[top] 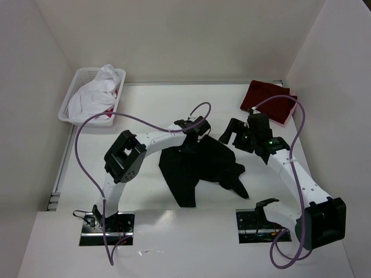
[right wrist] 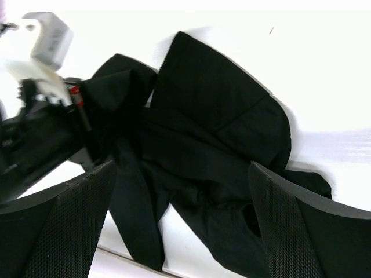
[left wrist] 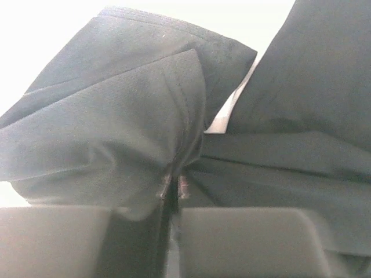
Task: Fold and stack the t-shirts
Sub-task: Flatten out the tshirt, then grap the side of the flattened tshirt furthest away from the robot with both arms
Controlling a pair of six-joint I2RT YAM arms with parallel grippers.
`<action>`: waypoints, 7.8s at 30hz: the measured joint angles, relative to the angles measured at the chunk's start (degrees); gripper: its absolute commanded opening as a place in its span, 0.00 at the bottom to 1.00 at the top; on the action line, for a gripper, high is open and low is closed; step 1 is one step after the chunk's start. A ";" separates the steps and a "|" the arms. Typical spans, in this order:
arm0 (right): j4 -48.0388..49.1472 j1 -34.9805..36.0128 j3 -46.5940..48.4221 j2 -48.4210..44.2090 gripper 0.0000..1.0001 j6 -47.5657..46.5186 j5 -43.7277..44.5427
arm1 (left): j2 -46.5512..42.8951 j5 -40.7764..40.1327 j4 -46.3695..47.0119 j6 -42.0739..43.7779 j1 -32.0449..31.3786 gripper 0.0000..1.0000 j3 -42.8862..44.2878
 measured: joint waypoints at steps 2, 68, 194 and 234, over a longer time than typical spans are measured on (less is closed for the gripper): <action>0.37 0.00 0.00 0.88 0.99 -0.12 0.00 | -1.09 0.17 -0.27 -0.13 0.00 0.00 0.00; -6.07 20.26 71.43 77.18 0.76 -20.03 10.63 | -48.36 14.52 -5.29 -2.45 33.18 0.95 -31.54; -9.16 4.56 46.36 -0.96 0.00 -13.24 26.12 | -58.89 11.72 2.18 14.16 36.09 0.00 -3.87; 14.48 -2.19 43.64 46.55 0.00 -6.89 9.42 | -1.26 16.03 20.08 17.37 45.48 0.00 6.27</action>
